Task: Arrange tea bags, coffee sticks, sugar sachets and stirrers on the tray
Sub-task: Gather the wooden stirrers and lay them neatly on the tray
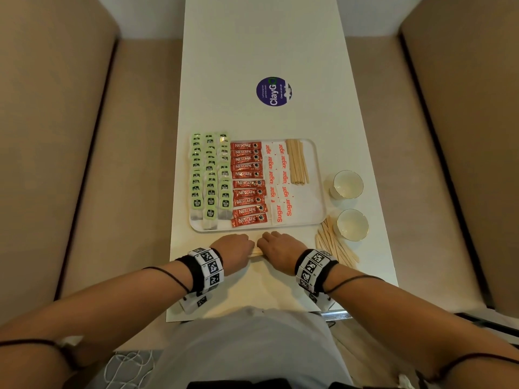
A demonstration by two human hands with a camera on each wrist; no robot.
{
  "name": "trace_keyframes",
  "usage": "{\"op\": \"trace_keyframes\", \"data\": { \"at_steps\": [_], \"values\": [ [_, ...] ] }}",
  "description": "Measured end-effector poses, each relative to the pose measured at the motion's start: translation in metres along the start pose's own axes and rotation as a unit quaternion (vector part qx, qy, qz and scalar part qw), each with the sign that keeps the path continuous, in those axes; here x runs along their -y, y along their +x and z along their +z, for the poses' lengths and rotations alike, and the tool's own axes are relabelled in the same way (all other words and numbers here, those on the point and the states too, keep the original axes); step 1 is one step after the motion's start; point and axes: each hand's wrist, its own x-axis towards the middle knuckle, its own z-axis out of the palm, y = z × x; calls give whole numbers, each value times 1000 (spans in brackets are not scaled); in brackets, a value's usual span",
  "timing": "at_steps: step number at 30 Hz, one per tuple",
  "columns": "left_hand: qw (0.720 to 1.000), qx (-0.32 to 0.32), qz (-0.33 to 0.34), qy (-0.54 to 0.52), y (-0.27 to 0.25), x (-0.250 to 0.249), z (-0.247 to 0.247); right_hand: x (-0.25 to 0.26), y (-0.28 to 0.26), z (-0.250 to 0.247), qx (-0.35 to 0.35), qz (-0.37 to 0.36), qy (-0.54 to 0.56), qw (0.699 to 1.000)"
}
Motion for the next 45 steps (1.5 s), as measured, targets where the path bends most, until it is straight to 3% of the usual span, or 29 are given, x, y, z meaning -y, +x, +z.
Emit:
{"op": "trace_keyframes", "data": {
  "at_steps": [13, 22, 28, 31, 36, 38, 41, 43, 45],
  "values": [
    [999, -30, -4, -26, 5, 6, -10, 0, 6, -16, -13, 11, -19, 1000],
    [996, -67, -1, -64, 5, 10, -31, -6, 11, -39, -1, 13, 46, 999],
    [992, -84, -9, -89, 5, 18, -52, -19, 11, -68, -55, 2, 116, 992],
    [982, -125, -28, -142, 4, 23, -60, -28, 4, -88, -95, 71, 208, 971],
    [955, -195, -1, -225, 4, 11, -70, -22, 14, -101, -184, 192, 392, 881],
    [952, -189, -3, -241, 7, 11, -73, -21, 19, -100, -164, 194, 410, 876],
    [963, -159, -23, -218, 6, 17, -73, -25, 17, -100, -102, 176, 390, 898],
    [966, -157, -31, -204, 5, 19, -74, -28, 16, -101, -117, 198, 377, 897],
    [962, -164, -30, -214, 6, 17, -77, -27, 18, -102, -148, 231, 404, 873]
  ]
}}
